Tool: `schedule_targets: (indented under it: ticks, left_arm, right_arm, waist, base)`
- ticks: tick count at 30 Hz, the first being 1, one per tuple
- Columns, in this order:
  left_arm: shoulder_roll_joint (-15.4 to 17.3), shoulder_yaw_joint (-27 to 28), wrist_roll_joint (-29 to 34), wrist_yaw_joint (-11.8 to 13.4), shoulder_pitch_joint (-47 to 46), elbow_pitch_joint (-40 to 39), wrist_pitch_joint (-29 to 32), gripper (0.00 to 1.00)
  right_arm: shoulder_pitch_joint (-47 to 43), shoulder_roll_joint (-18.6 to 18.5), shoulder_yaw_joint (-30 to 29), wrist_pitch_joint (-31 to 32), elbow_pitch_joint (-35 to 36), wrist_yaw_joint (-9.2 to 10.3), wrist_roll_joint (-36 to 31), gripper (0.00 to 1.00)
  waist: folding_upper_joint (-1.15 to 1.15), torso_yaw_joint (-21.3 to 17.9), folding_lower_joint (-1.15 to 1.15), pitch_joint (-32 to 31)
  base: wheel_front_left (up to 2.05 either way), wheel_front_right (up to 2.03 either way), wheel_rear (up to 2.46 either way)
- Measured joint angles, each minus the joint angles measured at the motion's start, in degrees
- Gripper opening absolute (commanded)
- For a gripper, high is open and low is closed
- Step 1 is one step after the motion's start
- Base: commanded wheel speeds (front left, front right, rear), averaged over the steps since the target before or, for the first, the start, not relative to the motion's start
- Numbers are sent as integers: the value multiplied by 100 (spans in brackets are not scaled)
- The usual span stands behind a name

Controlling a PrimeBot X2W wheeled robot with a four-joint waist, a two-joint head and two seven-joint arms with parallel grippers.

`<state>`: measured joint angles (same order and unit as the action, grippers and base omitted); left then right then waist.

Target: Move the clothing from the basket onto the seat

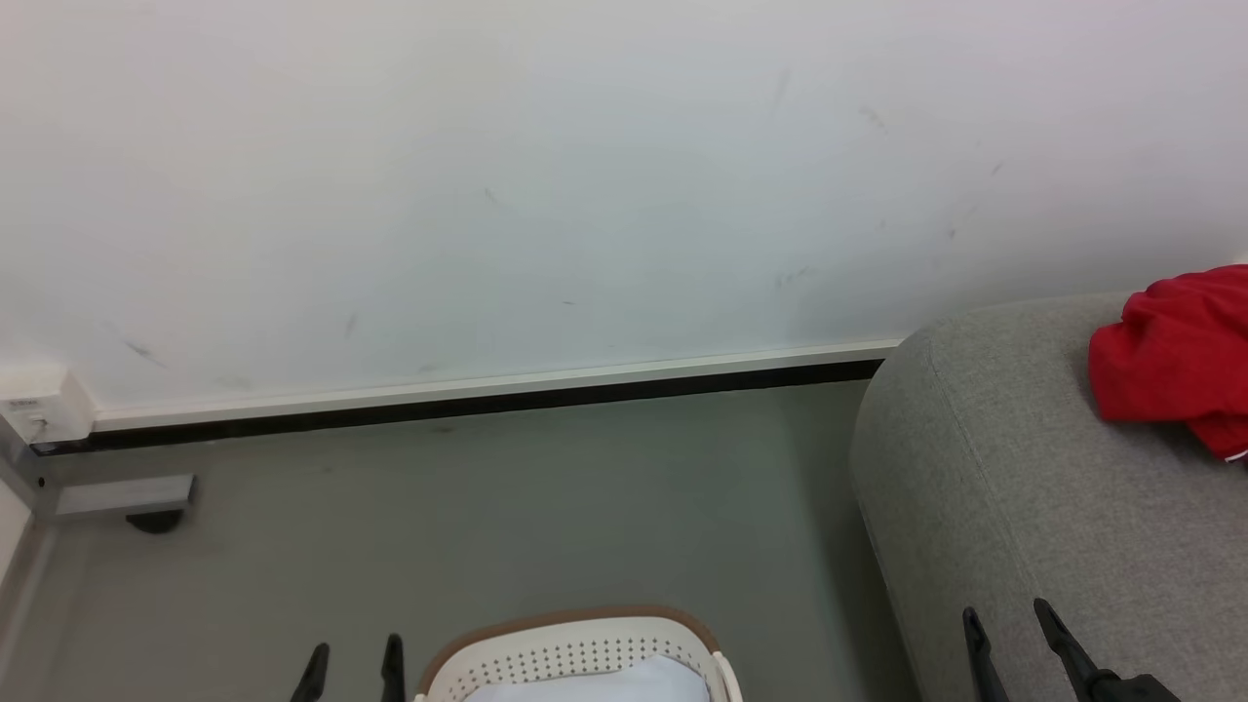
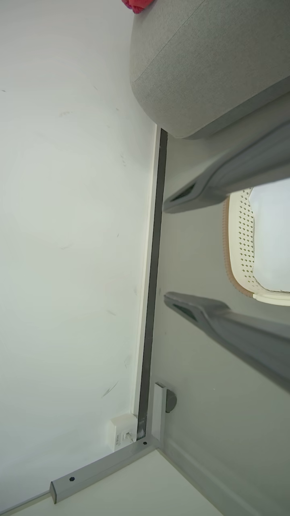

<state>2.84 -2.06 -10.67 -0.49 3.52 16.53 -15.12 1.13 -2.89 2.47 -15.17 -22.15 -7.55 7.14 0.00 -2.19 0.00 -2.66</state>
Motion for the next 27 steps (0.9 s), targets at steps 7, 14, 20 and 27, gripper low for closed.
schedule_targets:
  ticks: [7,14,20,27]
  left_arm:
    - [-1,-24,-11,23,0,-2,0,100]
    - [-8,-36,-11,27,9,30,1,0]
    - [-47,-34,-118,25,90,297,75,0]
    - [-48,52,-880,-34,45,286,291,0]
  right_arm:
    - [1,0,-2,0,3,-1,1,100]
    - [-9,2,-7,0,-24,-1,7,0]
    - [-134,37,-12,60,-255,-1,92,0]
    - [-124,45,-98,277,-188,-1,905,0]
  waist:
    - [0,9,1,-1]
    - [0,8,1,7]
    - [0,11,1,12]
    - [0,24,1,28]
  base:
    - [0,0,0]
    - [0,0,0]
    - [0,0,0]
    - [0,0,0]
